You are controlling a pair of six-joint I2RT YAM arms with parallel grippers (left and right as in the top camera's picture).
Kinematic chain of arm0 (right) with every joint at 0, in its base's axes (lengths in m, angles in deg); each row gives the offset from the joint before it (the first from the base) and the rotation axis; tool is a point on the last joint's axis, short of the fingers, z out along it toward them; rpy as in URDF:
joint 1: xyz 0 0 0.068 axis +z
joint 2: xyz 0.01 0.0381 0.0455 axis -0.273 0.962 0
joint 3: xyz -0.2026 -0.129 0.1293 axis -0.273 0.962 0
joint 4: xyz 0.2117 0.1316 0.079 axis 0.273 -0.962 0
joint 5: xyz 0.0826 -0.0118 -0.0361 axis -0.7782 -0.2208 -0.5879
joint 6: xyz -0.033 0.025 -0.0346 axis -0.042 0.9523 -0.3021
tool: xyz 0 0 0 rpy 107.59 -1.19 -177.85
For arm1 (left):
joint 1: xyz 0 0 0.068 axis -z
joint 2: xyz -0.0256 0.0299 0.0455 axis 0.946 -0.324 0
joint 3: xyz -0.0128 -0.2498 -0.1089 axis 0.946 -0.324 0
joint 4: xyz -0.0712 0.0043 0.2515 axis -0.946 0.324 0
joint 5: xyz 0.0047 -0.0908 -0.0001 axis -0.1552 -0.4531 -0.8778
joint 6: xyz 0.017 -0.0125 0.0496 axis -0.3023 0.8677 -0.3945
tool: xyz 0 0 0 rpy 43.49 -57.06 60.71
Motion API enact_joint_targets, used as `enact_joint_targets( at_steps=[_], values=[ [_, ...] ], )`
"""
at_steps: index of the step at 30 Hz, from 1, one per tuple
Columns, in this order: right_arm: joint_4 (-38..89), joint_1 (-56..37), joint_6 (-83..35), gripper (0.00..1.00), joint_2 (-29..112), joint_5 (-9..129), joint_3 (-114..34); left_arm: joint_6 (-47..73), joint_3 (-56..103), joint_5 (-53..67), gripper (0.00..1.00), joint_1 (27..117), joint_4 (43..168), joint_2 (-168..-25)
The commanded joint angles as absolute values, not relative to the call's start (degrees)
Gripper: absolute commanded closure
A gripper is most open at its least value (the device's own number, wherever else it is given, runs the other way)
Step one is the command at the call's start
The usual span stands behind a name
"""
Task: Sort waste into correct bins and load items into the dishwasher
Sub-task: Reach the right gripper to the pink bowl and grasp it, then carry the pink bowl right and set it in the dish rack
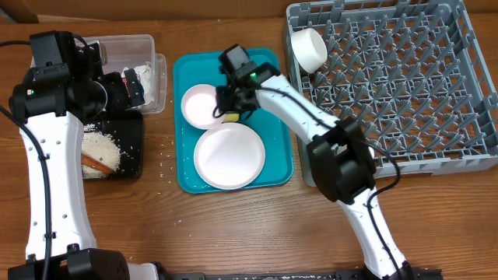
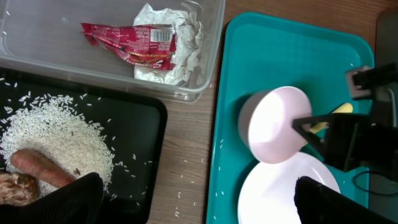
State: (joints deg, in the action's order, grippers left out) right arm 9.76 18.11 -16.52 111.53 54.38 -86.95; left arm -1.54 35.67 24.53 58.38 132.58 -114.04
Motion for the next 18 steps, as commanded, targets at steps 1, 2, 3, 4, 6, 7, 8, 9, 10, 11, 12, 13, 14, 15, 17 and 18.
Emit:
enact_joint_targets(
  at_steps=[1, 2, 3, 4, 6, 7, 8, 9, 10, 11, 12, 13, 14, 15, 17, 18],
  values=[
    [7.3, 14.2, -18.7, 0.96, 102.0, 57.6, -91.9, -3.0, 35.4, 24.9, 0.0, 58.8, 132.5, -114.0],
    [6.1, 13.6, -19.6, 0.96, 100.6, 58.2, -92.7, -3.0, 35.4, 24.9, 0.0, 58.8, 132.5, -114.0],
    [4.8, 13.0, -20.3, 0.96, 99.1, 59.1, -93.5, -3.0, 35.4, 24.9, 0.0, 58.8, 132.5, -114.0],
    [2.7, 12.2, -20.8, 0.96, 97.1, 60.8, -94.3, -3.0, 35.4, 24.9, 0.0, 58.8, 132.5, -114.0],
    [-1.4, 10.7, -21.6, 0.96, 93.0, 66.8, -95.0, -3.0, 35.4, 24.9, 0.0, 58.8, 132.5, -114.0],
    [-3.0, 10.1, -21.5, 0.95, 91.2, 69.7, -95.0, -3.0, 35.4, 24.9, 0.0, 58.8, 132.5, -114.0],
    [-5.3, 9.4, -21.5, 0.96, 89.1, 74.6, -95.0, -3.0, 35.4, 24.9, 0.0, 58.8, 132.5, -114.0],
    [-7.0, 9.0, -21.5, 0.96, 87.8, 78.8, -94.9, -3.0, 35.4, 24.9, 0.0, 58.8, 132.5, -114.0],
    [-10.4, 8.6, -20.8, 0.96, 85.5, 88.6, -94.9, -3.0, 35.4, 24.9, 0.0, 58.8, 132.5, -114.0],
    [-12.7, 8.7, -19.3, 0.96, 84.3, 95.8, -94.9, -3.0, 35.4, 24.9, 0.0, 58.8, 132.5, -114.0],
    [-16.1, 8.7, -16.4, 0.96, 83.1, 106.8, -94.9, -3.0, 35.4, 24.9, 0.0, 58.8, 132.5, -114.0],
    [-18.2, 8.9, -14.8, 0.96, 82.8, 112.5, -94.9, -3.0, 35.4, 24.9, 0.0, 58.8, 132.5, -114.0],
    [-21.3, 9.1, -12.1, 0.96, 82.5, 120.5, -94.9, -3.0, 35.4, 24.9, 0.0, 58.8, 132.5, -114.0],
    [-24.0, 9.2, -9.6, 0.96, 82.5, 126.9, -94.9, -3.0, 35.4, 24.9, 0.0, 58.8, 132.5, -114.0],
    [-29.5, 9.2, -8.2, 0.96, 83.3, 133.0, -94.7, -3.0, 35.4, 24.9, 0.0, 58.8, 132.5, -114.0],
    [-30.7, 9.2, -8.1, 0.96, 84.0, 132.9, -94.6, -3.0, 35.4, 24.9, 0.0, 58.8, 132.5, -114.0]
  ],
)
